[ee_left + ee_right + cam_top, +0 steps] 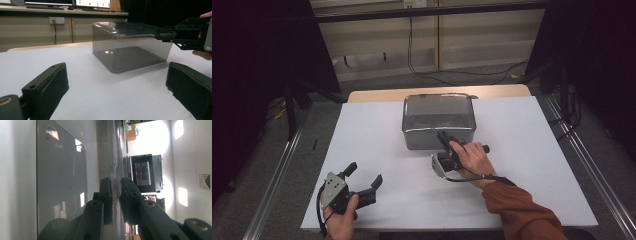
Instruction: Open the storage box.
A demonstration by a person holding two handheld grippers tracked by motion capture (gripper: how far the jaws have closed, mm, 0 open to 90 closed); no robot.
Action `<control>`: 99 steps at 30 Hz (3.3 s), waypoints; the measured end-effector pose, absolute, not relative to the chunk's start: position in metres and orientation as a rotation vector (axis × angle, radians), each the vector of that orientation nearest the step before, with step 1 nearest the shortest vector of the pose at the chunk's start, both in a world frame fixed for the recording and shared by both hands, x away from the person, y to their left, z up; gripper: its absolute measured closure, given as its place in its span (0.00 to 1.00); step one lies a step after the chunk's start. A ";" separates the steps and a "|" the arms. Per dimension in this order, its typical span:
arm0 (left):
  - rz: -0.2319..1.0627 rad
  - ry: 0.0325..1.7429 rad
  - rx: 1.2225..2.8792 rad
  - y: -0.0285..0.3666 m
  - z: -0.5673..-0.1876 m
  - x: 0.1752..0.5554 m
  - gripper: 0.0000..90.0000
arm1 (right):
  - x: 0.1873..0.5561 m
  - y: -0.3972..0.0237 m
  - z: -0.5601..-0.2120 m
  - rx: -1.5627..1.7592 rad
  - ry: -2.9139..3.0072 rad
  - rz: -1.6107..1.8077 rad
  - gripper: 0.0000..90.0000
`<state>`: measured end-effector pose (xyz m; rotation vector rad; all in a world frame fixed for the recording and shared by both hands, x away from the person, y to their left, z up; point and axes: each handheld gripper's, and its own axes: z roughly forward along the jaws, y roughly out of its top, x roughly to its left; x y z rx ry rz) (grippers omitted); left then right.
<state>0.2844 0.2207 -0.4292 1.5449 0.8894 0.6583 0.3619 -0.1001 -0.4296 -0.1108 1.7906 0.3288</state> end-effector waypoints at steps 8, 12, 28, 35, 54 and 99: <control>0.623 0.916 1.554 0.218 -0.430 0.287 0.04 | 0.362 -0.100 -0.426 -0.112 1.792 0.327 0.89; 0.611 0.896 1.550 0.213 -0.426 0.288 0.04 | 0.363 -0.101 -0.423 -0.109 1.779 0.339 0.90; 0.595 0.804 1.615 0.188 -0.418 0.322 0.04 | 0.365 -0.102 -0.413 -0.106 1.740 0.360 0.91; 0.603 0.809 1.608 0.177 -0.415 0.349 0.03 | 0.365 -0.103 -0.411 -0.104 1.728 0.364 0.91; 0.607 0.778 1.604 0.165 -0.412 0.390 0.03 | 0.366 -0.103 -0.409 -0.109 1.722 0.370 0.91; 0.699 0.854 1.610 0.136 -0.423 0.451 0.09 | 0.372 -0.101 -0.409 -0.100 1.713 0.390 0.89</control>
